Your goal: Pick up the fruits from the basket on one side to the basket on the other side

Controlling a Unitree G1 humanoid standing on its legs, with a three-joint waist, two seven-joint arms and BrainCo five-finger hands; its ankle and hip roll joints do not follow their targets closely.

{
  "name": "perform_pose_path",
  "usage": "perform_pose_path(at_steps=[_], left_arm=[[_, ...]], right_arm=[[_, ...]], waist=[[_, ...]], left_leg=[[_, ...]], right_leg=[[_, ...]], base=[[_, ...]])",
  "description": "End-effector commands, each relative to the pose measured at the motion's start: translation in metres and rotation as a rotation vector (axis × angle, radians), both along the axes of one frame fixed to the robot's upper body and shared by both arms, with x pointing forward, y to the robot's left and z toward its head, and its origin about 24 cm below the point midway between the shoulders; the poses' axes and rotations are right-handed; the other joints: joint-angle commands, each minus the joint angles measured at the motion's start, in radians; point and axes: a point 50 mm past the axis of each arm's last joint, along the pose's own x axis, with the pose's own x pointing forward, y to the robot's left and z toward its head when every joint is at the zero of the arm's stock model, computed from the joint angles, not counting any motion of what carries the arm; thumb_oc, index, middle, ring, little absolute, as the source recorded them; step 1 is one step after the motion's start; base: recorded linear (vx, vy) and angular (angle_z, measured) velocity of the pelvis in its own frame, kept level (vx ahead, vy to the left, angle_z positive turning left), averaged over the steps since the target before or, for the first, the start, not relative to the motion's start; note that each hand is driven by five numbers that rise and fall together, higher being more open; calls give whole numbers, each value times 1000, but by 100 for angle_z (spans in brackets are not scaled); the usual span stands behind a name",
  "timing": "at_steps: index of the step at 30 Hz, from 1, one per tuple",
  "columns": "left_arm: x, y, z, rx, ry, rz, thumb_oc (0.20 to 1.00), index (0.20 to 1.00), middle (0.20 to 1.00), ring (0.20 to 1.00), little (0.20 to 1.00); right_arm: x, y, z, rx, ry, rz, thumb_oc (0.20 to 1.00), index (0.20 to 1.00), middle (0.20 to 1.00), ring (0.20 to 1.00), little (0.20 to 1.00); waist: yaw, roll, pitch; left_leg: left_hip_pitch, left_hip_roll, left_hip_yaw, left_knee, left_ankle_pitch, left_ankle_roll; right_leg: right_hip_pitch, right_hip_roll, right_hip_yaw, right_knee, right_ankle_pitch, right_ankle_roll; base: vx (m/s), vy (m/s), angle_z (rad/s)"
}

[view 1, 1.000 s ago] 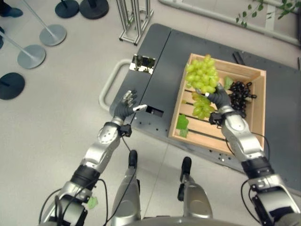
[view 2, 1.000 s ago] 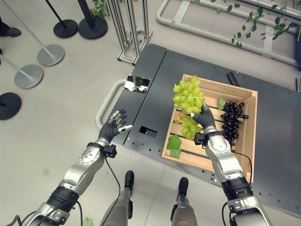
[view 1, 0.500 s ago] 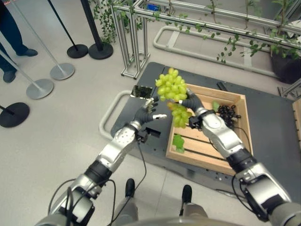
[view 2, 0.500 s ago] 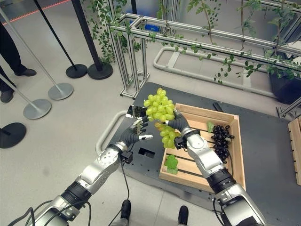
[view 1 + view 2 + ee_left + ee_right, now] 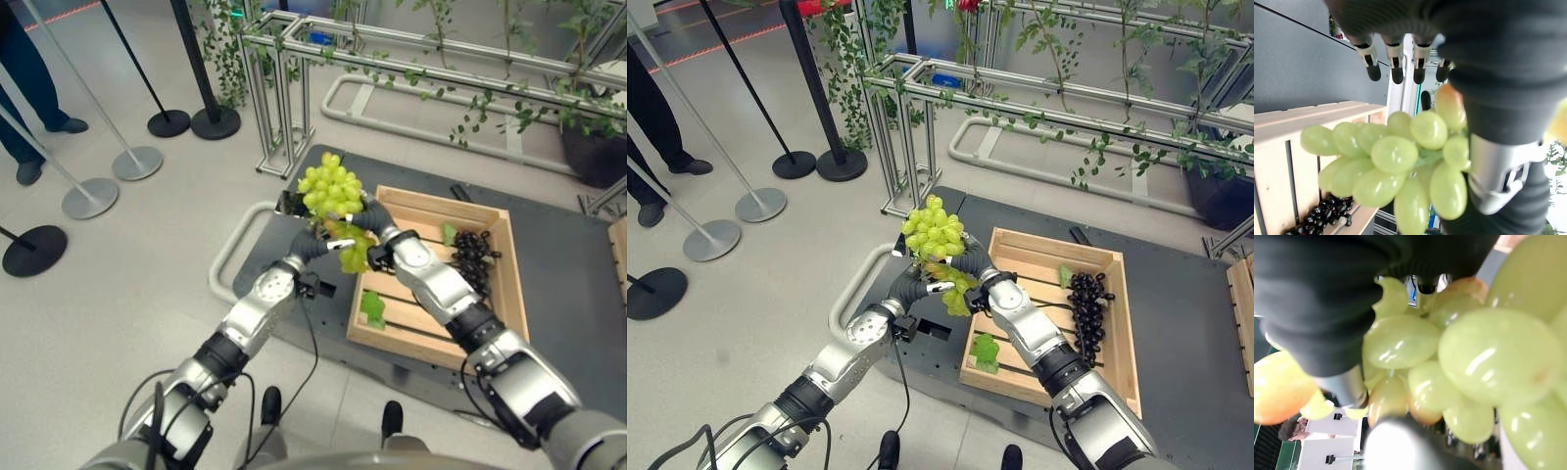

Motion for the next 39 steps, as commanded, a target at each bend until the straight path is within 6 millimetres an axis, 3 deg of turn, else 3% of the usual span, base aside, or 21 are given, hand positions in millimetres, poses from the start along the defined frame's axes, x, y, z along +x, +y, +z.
perform_pose_path(at_steps=[1, 16, 17, 18, 20, 21, 29, 31, 32, 33, 34, 37, 39], left_arm=[[11, -27, 16, -71, -35, -25, 1000, 1000, 1000, 1000, 1000], [13, -30, 25, -254, -6, 110, 1000, 1000, 1000, 1000, 1000], [13, -30, 27, -264, -12, 119, 485, 485, 485, 485, 485], [15, -26, 34, -293, -32, 133, 200, 200, 200, 200, 200], [14, -25, 34, -294, -37, 133, 200, 200, 200, 200, 200], [14, -23, 35, -294, -46, 147, 200, 200, 200, 200, 200], [12, -15, 34, -280, -74, 178, 200, 200, 200, 200, 200], [13, -12, 36, -274, -94, 182, 200, 200, 200, 200, 200], [13, -7, 36, -267, -103, 186, 200, 200, 200, 200, 200], [13, -7, 36, -267, -103, 186, 200, 200, 200, 200, 200], [13, -3, 33, -267, -102, 193, 200, 200, 200, 200, 200], [11, 4, 29, -264, -98, 222, 200, 200, 200, 200, 200], [5, 22, 16, -259, -67, 273, 200, 200, 200, 200, 200]], right_arm=[[3, 41, 41, 125, -129, 98, 200, 200, 200, 200, 200], [-32, 87, 27, 342, -27, 228, 200, 200, 200, 200, 200], [-33, 88, 26, 344, -24, 232, 200, 200, 200, 200, 200], [-36, 87, 26, 347, -31, 237, 200, 200, 200, 200, 200], [-38, 87, 25, 329, -38, 249, 200, 200, 200, 200, 200], [-39, 85, 25, 309, -50, 251, 1000, 1000, 1000, 1000, 1000], [-39, 71, 27, 322, -79, 211, 1000, 1000, 1000, 1000, 1000], [-37, 64, 30, 328, -100, 186, 1000, 1000, 1000, 1000, 1000], [-34, 57, 38, 335, -139, 168, 1000, 1000, 1000, 1000, 1000], [-34, 57, 37, 334, -139, 168, 1000, 1000, 1000, 1000, 1000], [-35, 51, 41, 354, -155, 161, 1000, 1000, 1000, 1000, 1000], [-39, 49, 43, 366, -173, 161, 1000, 1000, 1000, 1000, 1000], [-45, 28, 42, 383, -210, 112, 1000, 1000, 1000, 1000, 1000]], waist=[[10, -24, -41], [4, -20, -46], [4, -20, -46], [2, -20, -45], [2, -20, -47], [1, -22, -48], [0, -9, -41], [-13, -3, -34], [-30, 1, -32], [-27, 1, -31], [-27, 1, -25], [-29, 7, -26], [-36, 21, -37]], left_leg=[[7, -63, 33, 59, -165, 42], [21, -59, 40, 59, -166, 40], [21, -58, 40, 59, -166, 40], [22, -57, 41, 59, -166, 39], [23, -57, 41, 59, -166, 39], [24, -56, 42, 59, -167, 38], [21, -54, 48, 61, -163, 31], [-3, -49, 41, 67, -150, 24], [-22, -43, 29, 77, -138, 19], [-21, -42, 31, 78, -140, 18], [-20, -43, 9, 89, -132, 12], [-3, -34, -16, 76, -127, 6], [19, -19, -37, 72, -130, -4]], right_leg=[[15, -45, -21, 162, -201, 35], [28, -45, -20, 163, -206, 32], [28, -45, -19, 163, -207, 32], [28, -44, -17, 166, -209, 31], [29, -44, -18, 166, -210, 32], [29, -45, -16, 169, -211, 32], [34, -46, -13, 150, -211, 27], [24, -9, 71, 121, -220, 16], [7, 68, 225, 122, -251, -10], [6, 69, 227, 124, -253, -11], [-1, 97, 270, 146, -264, -29], [23, 108, 251, 149, -275, -35], [56, 116, 220, 144, -294, -40]], base=[[0, 0, 0], [0, 0, 0], [0, 0, 0], [0, 0, 0], [0, 0, 0], [0, 0, 0], [-10, -9, 0], [-77, -74, -2], [-48, -60, -3], [2, -119, 24], [49, -132, 33], [47, -116, 16], [99, -191, 26]])
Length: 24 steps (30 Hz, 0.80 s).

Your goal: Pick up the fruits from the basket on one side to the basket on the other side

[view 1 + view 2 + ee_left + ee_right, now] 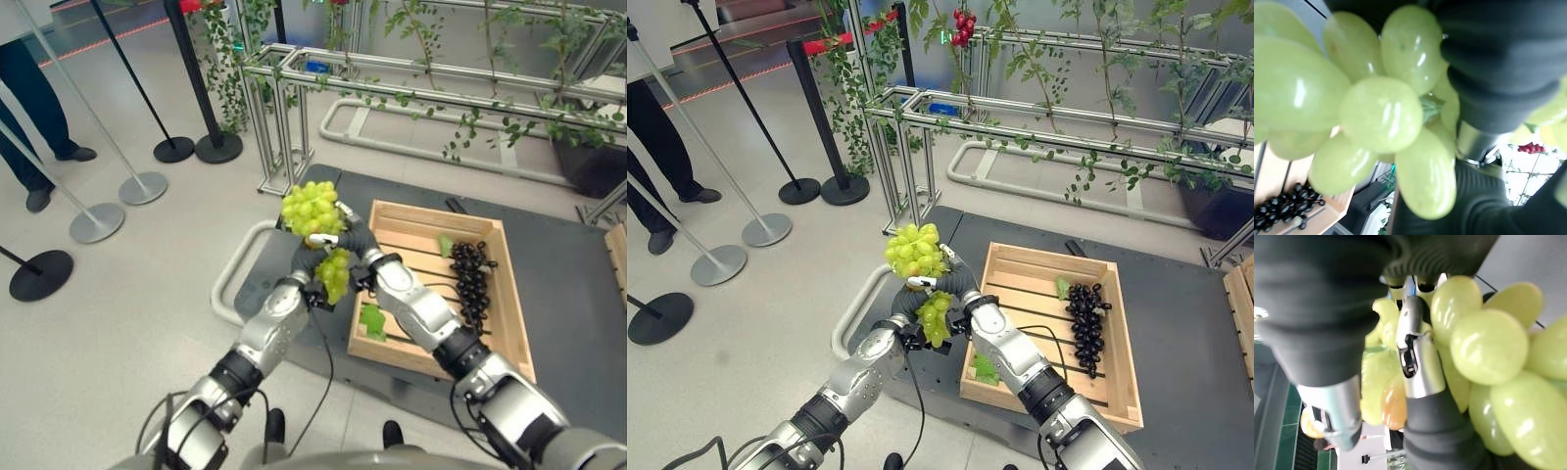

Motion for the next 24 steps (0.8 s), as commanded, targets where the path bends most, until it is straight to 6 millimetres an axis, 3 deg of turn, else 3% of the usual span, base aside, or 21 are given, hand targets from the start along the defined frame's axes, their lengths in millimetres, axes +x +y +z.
perform_pose_path(at_steps=[1, 7, 8, 9, 10, 11, 13, 14, 16, 19, 24], left_arm=[[17, 23, 32, -18, -155, 100, 200, 200, 200, 200, 200], [3, 61, 1, -23, -54, 234, 200, 200, 200, 200, 200], [1, 67, -2, -21, -48, 259, 200, 200, 200, 200, 200], [-4, 72, -10, -22, -25, 284, 200, 200, 200, 200, 200], [-4, 72, -10, -21, -25, 284, 200, 200, 200, 200, 200], [-7, 79, -14, -23, -11, 317, 200, 200, 200, 200, 200], [-15, 86, -20, -26, -1, 331, 200, 200, 200, 200, 200], [-22, 100, -18, -34, -18, 382, 200, 200, 200, 200, 200], [-25, 102, -17, -37, -25, 385, 200, 200, 200, 200, 200], [-32, 115, -11, -61, -60, 422, 200, 200, 200, 200, 200], [-37, 122, -5, -61, -94, 429, 200, 200, 200, 200, 200]], right_arm=[[-17, 13, 62, 217, -276, 80, 1000, 1000, 1000, 1000, 1000], [-28, -22, 67, 247, -348, 3, 1000, 1000, 1000, 1000, 1000], [-30, -34, 68, 249, -373, -40, 1000, 1000, 1000, 1000, 1000], [-33, -50, 67, 255, -389, -100, 1000, 1000, 1000, 1000, 1000], [-34, -50, 67, 255, -388, -100, 1000, 1000, 1000, 1000, 1000], [-35, -58, 66, 245, -399, -138, 1000, 1000, 1000, 1000, 1000], [-38, -66, 60, 226, -386, -163, 1000, 1000, 1000, 1000, 1000], [-42, -81, 57, 198, -394, -220, 1000, 1000, 1000, 1000, 1000], [-43, -85, 55, 196, -390, -237, 1000, 1000, 1000, 1000, 1000], [-44, -98, 50, 209, -372, -300, 1000, 1000, 1000, 1000, 1000], [-48, -113, 43, 234, -354, -399, 1000, 1000, 1000, 1000, 1000]], waist=[[-8, -24, -9], [-6, 9, 12], [-9, 8, 26], [-30, 5, 39], [-30, 5, 38], [-37, 1, 35], [-36, 4, 24], [-35, -2, 23], [-38, 0, 16], [-42, -1, 2], [-51, -3, -27]], left_leg=[[3, -26, 12, 58, -120, -1], [-20, 23, -43, 74, -73, -54], [-41, 44, -16, 90, -58, -63], [-72, 99, 110, 119, -37, -40], [-73, 98, 110, 120, -38, -40], [-73, 125, 189, 132, -48, -39], [-52, 133, 191, 137, -54, -48], [-19, 145, 188, 181, -98, -48], [-4, 159, 191, 179, -104, -49], [59, 234, 245, 225, -141, -55], [112, 281, 322, 270, -177, -75]], right_leg=[[5, 46, -5, 131, -201, -39], [52, 81, -59, 79, -212, -71], [50, 80, -72, 83, -212, -74], [45, 66, -121, 89, -216, -73], [45, 66, -121, 89, -216, -73], [37, 59, -150, 94, -216, -74], [45, 56, -186, 72, -201, -66], [45, 32, -221, 81, -195, -61], [31, 23, -244, 89, -193, -58], [11, -18, -338, 120, -196, -50], [-12, -79, -501, 156, -170, -41]], base=[[36, -202, 35], [-41, -127, 21], [-185, -62, 55], [-156, -23, 77], [-184, -37, 168], [-78, -32, 127], [-70, 13, 63], [-73, 54, 78], [-100, 75, 68], [-185, 129, 68], [-130, 204, 128]])
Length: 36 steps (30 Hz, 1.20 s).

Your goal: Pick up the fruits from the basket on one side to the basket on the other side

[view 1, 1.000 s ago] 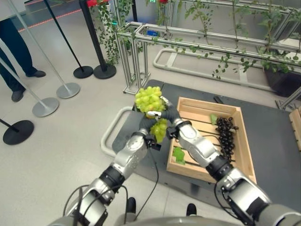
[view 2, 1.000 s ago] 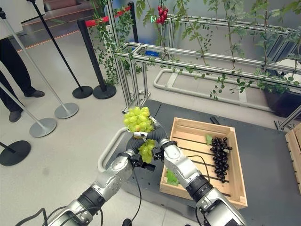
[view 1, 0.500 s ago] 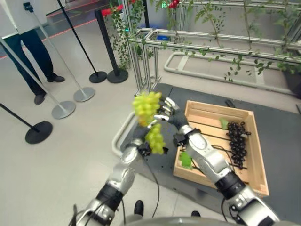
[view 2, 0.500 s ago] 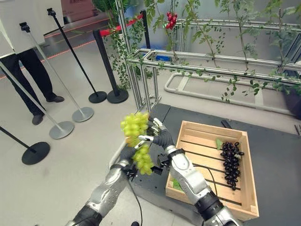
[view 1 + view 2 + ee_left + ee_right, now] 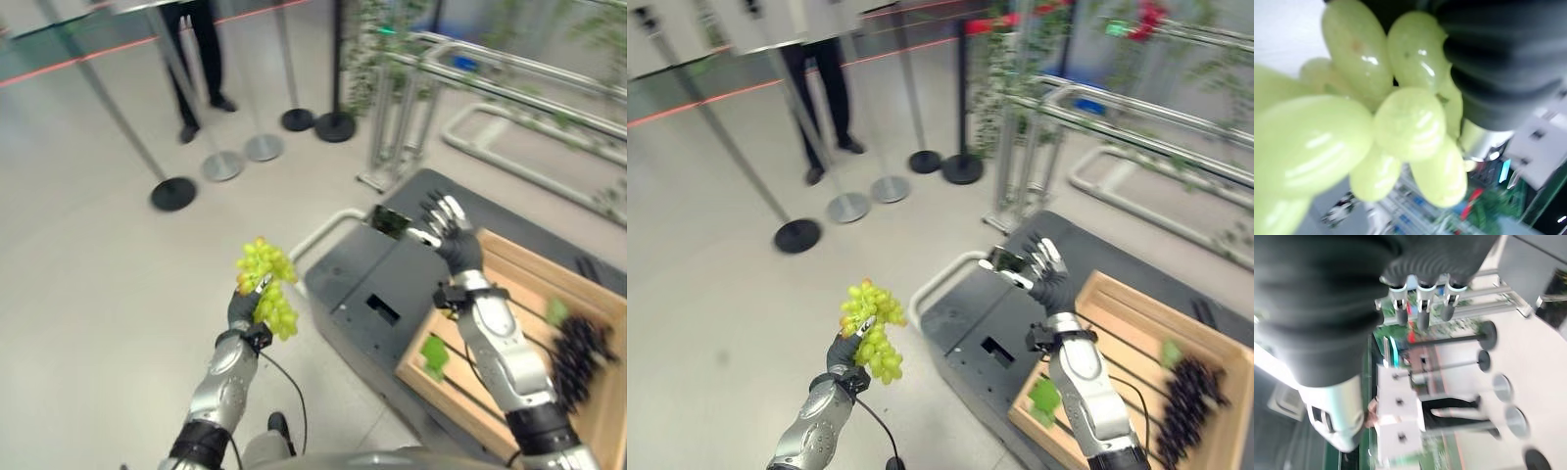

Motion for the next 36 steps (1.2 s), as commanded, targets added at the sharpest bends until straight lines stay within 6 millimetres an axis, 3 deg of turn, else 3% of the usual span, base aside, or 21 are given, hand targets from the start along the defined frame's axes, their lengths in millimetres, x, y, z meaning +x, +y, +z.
perform_pose_path(at_steps=[1, 2, 4, 5, 8, 10, 11, 13, 14, 15, 17, 18, 19, 20, 21, 24, 26, 32, 33, 34, 36], left_arm=[[3, 16, 30, 73, -172, 19, 200, 200, 200, 200, 200], [3, 18, 34, 108, -183, 6, 200, 200, 200, 200, 200], [3, 18, 37, 135, -194, -12, 200, 200, 200, 200, 200], [2, 24, 44, 180, -215, -5, 200, 200, 200, 200, 200], [1, 31, 52, 241, -241, -2, 200, 200, 200, 200, 200], [2, 35, 60, 282, -270, 9, 200, 200, 200, 200, 200], [2, 40, 65, 317, -283, 25, 200, 200, 200, 200, 200], [3, 41, 69, 328, -300, 37, 200, 200, 200, 200, 200], [3, 41, 69, 328, -301, 36, 200, 200, 200, 200, 200], [8, 33, 72, 329, -319, 7, 200, 200, 200, 200, 200], [9, 28, 75, 347, -336, -23, 200, 200, 200, 200, 200], [9, 26, 75, 348, -337, -31, 200, 200, 200, 200, 200], [9, 26, 75, 348, -337, -31, 200, 200, 200, 200, 200], [11, 19, 75, 343, -342, -62, 200, 200, 200, 200, 200], [12, 14, 73, 326, -339, -82, 200, 200, 200, 200, 200], [10, 12, 70, 321, -332, -97, 200, 200, 200, 200, 200], [8, 12, 68, 319, -330, -107, 200, 200, 200, 200, 200], [-5, 27, 62, 261, -308, -37, 200, 200, 200, 200, 200], [-6, 32, 63, 240, -312, 2, 200, 200, 200, 200, 200], [-6, 33, 62, 225, -309, 16, 200, 200, 200, 200, 200], [-6, 33, 62, 207, -308, 22, 200, 200, 200, 200, 200]], right_arm=[[-4, -6, 15, 56, -113, -70, 1000, 1000, 1000, 1000, 1000], [-7, -12, 18, 75, -138, -106, 1000, 1000, 1000, 1000, 1000], [-7, -12, 17, 82, -133, -109, 1000, 1000, 1000, 1000, 1000], [-9, -12, 15, 80, -128, -117, 1000, 1000, 1000, 1000, 1000], [-9, -12, 12, 89, -118, -130, 1000, 1000, 1000, 1000, 1000], [-6, -8, 10, 95, -109, -134, 1000, 1000, 1000, 1000, 1000], [-5, -6, 10, 97, -107, -128, 1000, 1000, 1000, 1000, 1000], [-5, -6, 8, 100, -102, -144, 1000, 1000, 1000, 1000, 1000], [-5, -6, 9, 101, -103, -145, 1000, 1000, 1000, 1000, 1000], [-5, -8, 8, 118, -102, -163, 1000, 1000, 1000, 1000, 1000], [-7, -9, 5, 111, -97, -161, 1000, 1000, 1000, 1000, 1000], [-8, -11, 5, 104, -98, -165, 1000, 1000, 1000, 1000, 1000], [-8, -11, 5, 104, -99, -165, 1000, 1000, 1000, 1000, 1000], [-8, -13, 7, 103, -110, -171, 1000, 1000, 1000, 1000, 1000], [-9, -15, 7, 96, -112, -161, 1000, 1000, 1000, 1000, 1000], [-10, -16, 5, 89, -103, -157, 1000, 1000, 1000, 1000, 1000], [-11, -17, 3, 81, -91, -142, 1000, 1000, 1000, 1000, 1000], [-7, -8, 6, 17, -88, -69, 1000, 1000, 1000, 1000, 1000], [-6, -13, 10, -9, -106, -94, 1000, 1000, 1000, 1000, 1000], [-7, -18, 13, -20, -114, -112, 1000, 1000, 1000, 1000, 1000], [-6, -21, 16, -51, -124, -120, 1000, 1000, 1000, 1000, 1000]], waist=[[-4, -22, -100], [3, -26, -99], [9, -35, -98], [28, -57, -91], [46, -85, -84], [60, -111, -68], [65, -115, -62], [63, -116, -51], [63, -119, -55], [42, -108, -60], [38, -102, -61], [35, -99, -59], [33, -100, -61], [15, -101, -61], [1, -103, -59], [0, -100, -58], [-2, -90, -54], [59, -53, -76], [57, -50, -53], [42, -49, -32], [36, -47, -22]], left_leg=[[127, 226, 96, 240, -219, -173], [117, 222, 120, 234, -272, -171], [88, 210, 104, 237, -274, -168], [79, 184, 91, 216, -298, -154], [69, 136, 64, 168, -305, -136], [40, 84, 39, 153, -294, -109], [34, 66, 23, 148, -297, -96], [15, 34, -30, 147, -297, -78], [10, 30, -29, 143, -291, -76], [16, -1, -100, 100, -275, -65], [33, -51, -186, 52, -241, -49], [41, -67, -215, 39, -236, -42], [36, -68, -218, 36, -229, -42], [40, -120, -304, 17, -209, -23], [48, -172, -374, 35, -217, -8], [46, -211, -437, 47, -208, -6], [47, -228, -484, 60, -204, -10], [15, -248, -513, 32, -179, -18], [-42, -216, -456, 67, -175, -46], [-62, -181, -331, 107, -192, -48], [-72, -95, -180, 140, -217, -57]], right_leg=[[-42, -116, -141, 138, -88, 85], [-38, -131, -158, 148, -78, 105], [-41, -139, -170, 137, -55, 116], [-40, -167, -182, 133, -12, 134], [-50, -195, -179, 117, 38, 162], [-70, -229, -173, 125, 110, 173], [-80, -232, -149, 136, 119, 176], [-99, -205, 8, 165, 110, 184], [-106, -208, 10, 164, 113, 183], [-133, -97, 210, 142, 49, 160], [-145, 25, 295, 155, -35, 123], [-153, 64, 319, 172, -58, 107], [-157, 63, 316, 170, -54, 106], [-185, 172, 434, 173, -99, 68], [-181, 230, 550, 170, -111, 42], [-174, 263, 617, 185, -106, 27], [-160, 275, 637, 221, -143, 22], [-112, 195, 600, 34, -70, 35], [-110, 153, 555, 19, -75, 42], [-111, 123, 507, 24, -80, 52], [-119, 87, 412, 17, -77, 63]], base=[[-72, 337, 157], [-39, 255, 103], [-52, 306, 55], [-77, 336, 102], [-76, 324, 104], [-121, 327, 83], [-104, 307, 77], [0, 277, 53], [176, 257, 74], [269, 310, 85], [266, 361, 145], [92, 167, 175], [177, 198, 160], [254, 220, 234], [252, 220, 287], [92, 82, 184], [55, -16, 59], [-13, -10, 48], [-166, 144, 29], [-206, 139, 50], [-151, 37, 153]])
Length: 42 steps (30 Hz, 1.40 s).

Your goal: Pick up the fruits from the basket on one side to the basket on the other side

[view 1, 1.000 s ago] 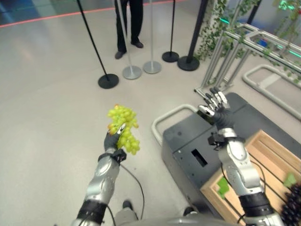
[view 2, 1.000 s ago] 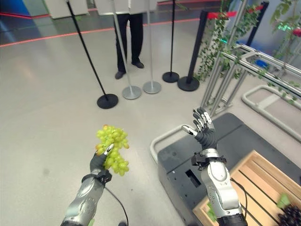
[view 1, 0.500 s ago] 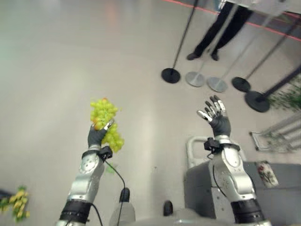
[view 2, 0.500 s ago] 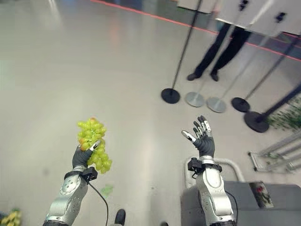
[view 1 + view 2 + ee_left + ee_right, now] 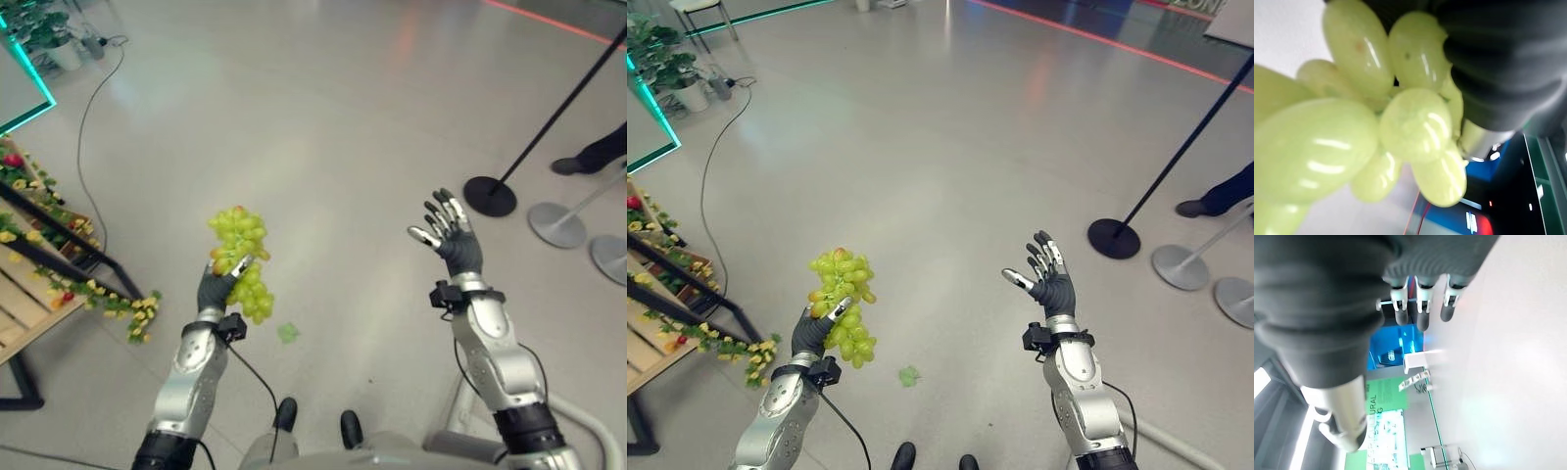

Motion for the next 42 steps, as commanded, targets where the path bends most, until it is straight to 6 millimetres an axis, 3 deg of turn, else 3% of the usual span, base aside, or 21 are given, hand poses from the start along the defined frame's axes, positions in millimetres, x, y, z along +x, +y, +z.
perform_pose_path(at_steps=[1, 3, 4, 5, 7, 9, 10, 11, 12, 18, 20, 23, 24, 25, 26, 28, 31, 34, 35, 36, 42], left_arm=[[5, 19, 38, 25, -192, 48, 200, 200, 200, 200, 200], [1, 21, 34, 26, -181, 54, 200, 200, 200, 200, 200], [1, 21, 34, 27, -181, 54, 200, 200, 200, 200, 200], [-1, 22, 34, 28, -177, 51, 200, 200, 200, 200, 200], [-2, 23, 33, 34, -173, 47, 200, 200, 200, 200, 200], [-5, 25, 31, 30, -161, 58, 200, 200, 200, 200, 200], [-6, 25, 31, 35, -160, 53, 200, 200, 200, 200, 200], [-6, 27, 29, 35, -155, 68, 200, 200, 200, 200, 200], [-7, 27, 28, 31, -147, 62, 200, 200, 200, 200, 200], [-3, 25, 45, 117, -199, -1, 200, 200, 200, 200, 200], [1, 23, 47, 131, -208, -5, 200, 200, 200, 200, 200], [3, 22, 48, 136, -208, 3, 200, 200, 200, 200, 200], [5, 20, 47, 135, -206, -3, 200, 200, 200, 200, 200], [8, 17, 48, 136, -211, -15, 200, 200, 200, 200, 200], [8, 17, 48, 136, -212, -16, 200, 200, 200, 200, 200], [11, 13, 50, 128, -221, -31, 200, 200, 200, 200, 200], [14, 11, 54, 131, -233, -35, 200, 200, 200, 200, 200], [14, 15, 57, 145, -245, -25, 200, 200, 200, 200, 200], [13, 15, 57, 145, -245, -25, 200, 200, 200, 200, 200], [11, 16, 58, 137, -258, -26, 200, 200, 200, 200, 200], [0, 26, 63, 94, -294, 16, 200, 200, 200, 200, 200]], right_arm=[[3, 1, 33, -40, -166, -4, 1000, 1000, 1000, 1000, 1000], [1, -4, 29, -81, -144, -11, 1000, 1000, 1000, 1000, 1000], [1, -4, 30, -80, -145, -11, 1000, 1000, 1000, 1000, 1000], [1, -5, 27, -84, -132, -11, 1000, 1000, 1000, 1000, 1000], [1, -6, 24, -80, -122, -15, 1000, 1000, 1000, 1000, 1000], [-2, -11, 18, -72, -96, -32, 1000, 1000, 1000, 1000, 1000], [-4, -14, 17, -70, -93, -47, 1000, 1000, 1000, 1000, 1000], [-5, -14, 16, -77, -87, -47, 1000, 1000, 1000, 1000, 1000], [-8, -15, 10, -73, -64, -51, 1000, 1000, 1000, 1000, 1000], [-8, -15, 7, -39, -57, -72, 1000, 1000, 1000, 1000, 1000], [-7, -10, 0, -7, -25, -57, 1000, 1000, 1000, 1000, 1000], [-4, -6, -1, -14, -18, -49, 1000, 1000, 1000, 1000, 1000], [-3, -6, -3, -16, -9, -50, 1000, 1000, 1000, 1000, 1000], [-3, -8, -2, -48, -8, -66, 1000, 1000, 1000, 1000, 1000], [-3, -8, -2, -49, -9, -67, 1000, 1000, 1000, 1000, 1000], [-5, -13, -10, -38, 25, -87, 1000, 1000, 1000, 1000, 1000], [-7, -16, -19, -38, 66, -95, 1000, 1000, 1000, 1000, 1000], [-7, -17, -27, -64, 106, -79, 1000, 1000, 1000, 1000, 1000], [-7, -17, -27, -63, 106, -79, 1000, 1000, 1000, 1000, 1000], [-13, -22, -37, -83, 157, -83, 1000, 1000, 1000, 1000, 1000], [-12, -25, -39, -114, 179, -44, 1000, 1000, 1000, 1000, 1000]], waist=[[3, -33, -1], [9, -37, -2], [6, -37, -3], [12, -41, -10], [10, -40, -12], [16, -44, -20], [14, -43, -14], [15, -40, -14], [18, -33, -26], [50, -59, -26], [59, -76, -26], [54, -73, -16], [44, -62, -11], [16, -38, -8], [19, -36, -11], [8, -25, -3], [-11, -34, 1], [3, -50, 0], [1, -49, 1], [-4, -55, -10], [29, -40, -16]], left_leg=[[47, 70, 206, 80, -175, 43], [64, 113, 252, 136, -207, 27], [61, 112, 249, 135, -202, 27], [79, 168, 293, 134, -192, 12], [95, 194, 302, 131, -194, 3], [128, 287, 341, 133, -177, -28], [115, 295, 341, 186, -173, -35], [138, 295, 365, 210, -211, -39], [162, 286, 366, 141, -218, -39], [168, 235, 269, -37, -169, -33], [184, 174, 223, -105, -161, 5], [186, 134, 200, -119, -150, 36], [190, 130, 186, -123, -147, 46], [212, 124, 156, -143, -142, 53], [208, 127, 157, -145, -139, 52], [215, 115, 113, -148, -129, 52], [218, 89, 84, -148, -130, 58], [235, 43, 81, -127, -155, 74], [235, 43, 80, -124, -158, 74], [247, 5, 86, -88, -192, 86], [219, -27, 150, 126, -291, 73]], right_leg=[[-14, -74, -7, -46, -58, 146], [8, -123, -128, -38, -59, 156], [6, -124, -130, -39, -55, 156], [13, -155, -196, -37, -54, 165], [21, -161, -229, -32, -57, 168], [40, -209, -315, -18, -58, 188], [57, -219, -346, -15, -57, 190], [63, -231, -374, 5, -61, 192], [71, -235, -385, -1, -55, 204], [50, -303, -430, 91, 1, 249], [25, -373, -436, 180, 91, 271], [-4, -406, -401, 255, 152, 266], [-26, -375, -346, 302, 135, 251], [-81, -230, -215, 324, 27, 229], [-86, -227, -213, 323, 31, 227], [-119, -175, -209, 289, -44, 203], [-147, -121, -184, 192, -56, 181], [-137, -91, -259, 98, -24, 169], [-131, -90, -261, 93, -22, 169], [-93, -88, -234, 42, -29, 158], [9, -96, -236, -7, -40, 139]], base=[[-97, 32, 147], [-28, 42, 80], [-5, 111, 120], [-17, 90, 120], [8, 116, 128], [44, 275, 111], [52, 284, 103], [36, 243, 150], [23, 180, 153], [35, 307, 106], [61, 356, 116], [42, 236, 66], [159, 355, 49], [141, 249, 75], [190, 257, 68], [119, 130, 44], [122, 43, 55], [171, 2, 58], [204, -4, 21], [161, 3, 10], [160, -51, -12]])
